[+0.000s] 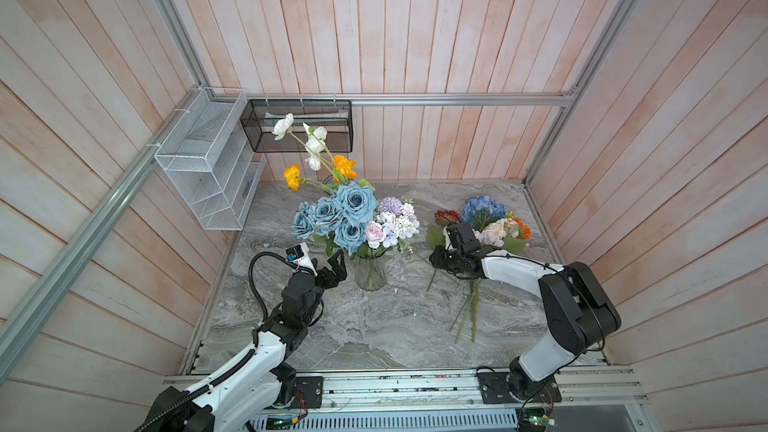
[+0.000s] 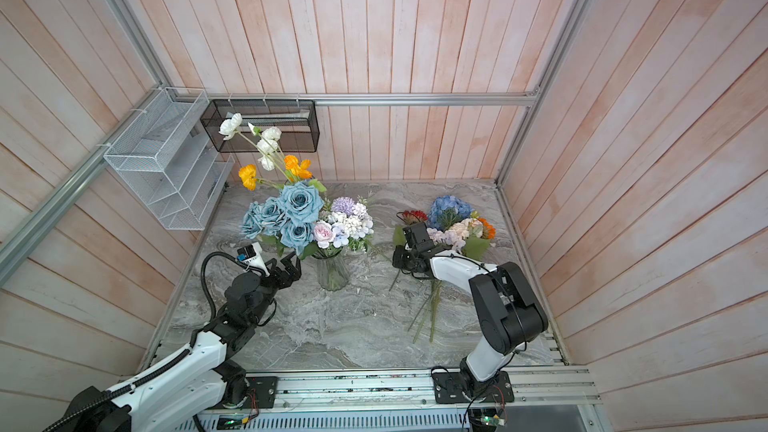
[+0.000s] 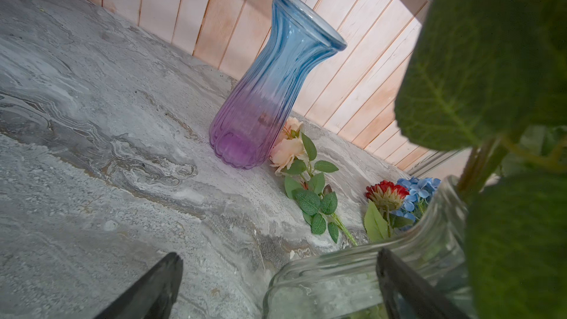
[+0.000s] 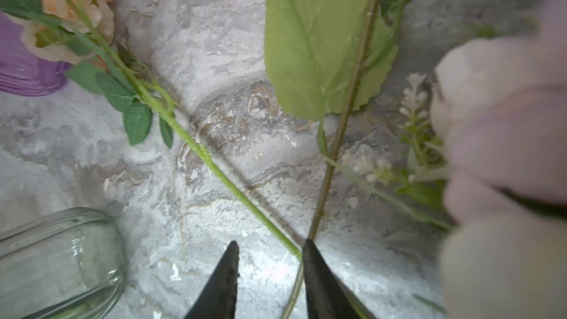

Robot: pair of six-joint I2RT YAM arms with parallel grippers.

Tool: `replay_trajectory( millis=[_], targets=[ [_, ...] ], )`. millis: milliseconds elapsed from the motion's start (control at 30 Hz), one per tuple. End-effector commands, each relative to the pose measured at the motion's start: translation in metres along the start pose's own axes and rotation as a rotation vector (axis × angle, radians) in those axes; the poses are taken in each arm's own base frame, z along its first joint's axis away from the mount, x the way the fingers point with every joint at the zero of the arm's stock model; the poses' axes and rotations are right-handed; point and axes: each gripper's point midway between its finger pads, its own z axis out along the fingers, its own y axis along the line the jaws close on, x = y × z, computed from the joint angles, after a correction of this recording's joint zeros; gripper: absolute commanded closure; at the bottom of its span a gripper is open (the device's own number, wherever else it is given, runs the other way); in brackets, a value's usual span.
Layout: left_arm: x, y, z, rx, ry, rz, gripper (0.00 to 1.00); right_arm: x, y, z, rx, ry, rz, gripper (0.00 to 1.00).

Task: Arrange the flowers into the vase
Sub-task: 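Grasp the red sunflower stem in the pile with the right gripper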

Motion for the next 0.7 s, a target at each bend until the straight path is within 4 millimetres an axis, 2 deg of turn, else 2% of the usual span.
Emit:
replay_trajectory(
  millis=[0,367,667],
  targets=[
    [-0.005,-0.005,0.001,0.022,-0.015,0.005,0.00,-0.005,-0.010,0.007,0.075,-0.007,-0.013,0.65],
    [-0.003,-0.005,-0.001,0.025,-0.004,0.001,0.00,-0.010,-0.024,0.025,0.148,-0.032,-0.028,0.67],
    [-0.005,-0.002,-0.008,0.012,-0.008,-0.002,0.00,-0.014,-0.030,0.032,0.179,-0.054,-0.043,0.81]
  ],
)
